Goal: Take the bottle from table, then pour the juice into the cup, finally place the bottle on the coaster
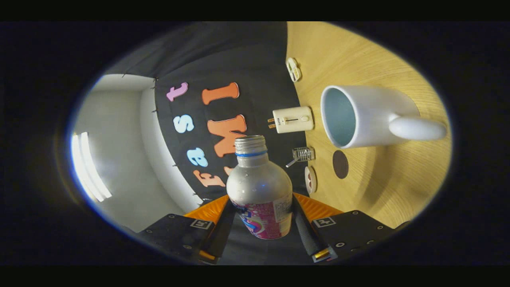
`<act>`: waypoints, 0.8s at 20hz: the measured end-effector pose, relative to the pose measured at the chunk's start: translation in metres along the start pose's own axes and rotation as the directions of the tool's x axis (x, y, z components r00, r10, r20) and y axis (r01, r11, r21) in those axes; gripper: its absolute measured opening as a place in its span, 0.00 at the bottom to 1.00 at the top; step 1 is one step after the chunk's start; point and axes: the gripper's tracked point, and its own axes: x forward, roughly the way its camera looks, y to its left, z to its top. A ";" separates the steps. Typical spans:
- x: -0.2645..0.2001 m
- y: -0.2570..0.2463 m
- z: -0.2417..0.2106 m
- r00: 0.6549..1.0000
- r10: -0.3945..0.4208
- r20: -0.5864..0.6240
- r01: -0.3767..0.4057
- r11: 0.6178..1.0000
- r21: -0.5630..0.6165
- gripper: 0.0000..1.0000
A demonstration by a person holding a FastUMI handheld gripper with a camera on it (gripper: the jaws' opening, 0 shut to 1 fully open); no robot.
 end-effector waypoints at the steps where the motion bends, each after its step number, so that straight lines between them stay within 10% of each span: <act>1: -0.001 0.000 0.000 1.000 -0.011 0.005 0.011 0.998 -0.061 0.76; 6: -0.004 0.016 0.003 0.998 -0.056 0.031 0.064 0.925 -0.375 0.76; 16: 0.013 0.050 0.003 0.996 -0.057 0.070 0.090 0.638 -0.765 0.76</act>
